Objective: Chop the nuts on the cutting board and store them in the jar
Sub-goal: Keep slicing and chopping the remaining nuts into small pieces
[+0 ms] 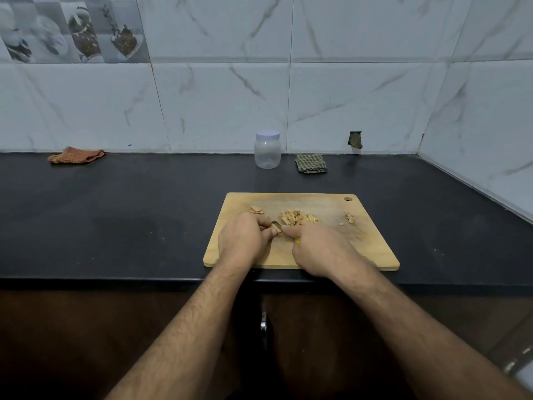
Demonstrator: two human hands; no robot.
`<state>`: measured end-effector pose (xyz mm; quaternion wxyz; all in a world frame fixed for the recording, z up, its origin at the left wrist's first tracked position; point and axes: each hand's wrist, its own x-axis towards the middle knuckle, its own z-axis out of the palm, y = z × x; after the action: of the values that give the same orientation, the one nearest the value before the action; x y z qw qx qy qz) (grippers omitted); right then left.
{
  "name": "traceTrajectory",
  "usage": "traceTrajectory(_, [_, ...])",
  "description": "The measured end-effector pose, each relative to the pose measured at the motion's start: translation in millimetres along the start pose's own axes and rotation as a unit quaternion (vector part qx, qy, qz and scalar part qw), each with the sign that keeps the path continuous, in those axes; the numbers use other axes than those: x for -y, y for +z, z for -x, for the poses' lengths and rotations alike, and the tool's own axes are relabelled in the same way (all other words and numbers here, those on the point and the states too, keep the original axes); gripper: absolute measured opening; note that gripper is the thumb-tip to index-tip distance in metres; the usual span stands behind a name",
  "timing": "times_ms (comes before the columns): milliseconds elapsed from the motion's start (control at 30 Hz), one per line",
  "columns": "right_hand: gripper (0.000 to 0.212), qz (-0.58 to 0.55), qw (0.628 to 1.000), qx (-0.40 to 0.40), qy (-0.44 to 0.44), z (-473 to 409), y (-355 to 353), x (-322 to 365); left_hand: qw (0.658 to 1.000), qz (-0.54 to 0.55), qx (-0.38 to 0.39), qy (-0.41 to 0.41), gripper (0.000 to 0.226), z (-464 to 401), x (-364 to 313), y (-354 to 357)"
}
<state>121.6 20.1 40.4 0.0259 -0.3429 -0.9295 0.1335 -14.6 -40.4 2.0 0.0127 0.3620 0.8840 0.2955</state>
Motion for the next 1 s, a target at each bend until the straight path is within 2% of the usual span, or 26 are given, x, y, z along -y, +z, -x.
traceTrajectory(200, [0.067,0.002,1.0,0.006,0.01,23,8,-12,1.0,0.007,-0.001,-0.008,0.027,1,-1,2])
traceTrajectory(533, [0.059,-0.061,0.997,-0.037,0.008,10,10,-8,1.0,0.015,-0.006,-0.003,0.03,4,-1,4])
traceTrajectory(1000, [0.057,-0.044,0.999,0.001,-0.003,-5,0,6,1.0,0.02,0.009,-0.01,0.029,2,-2,0])
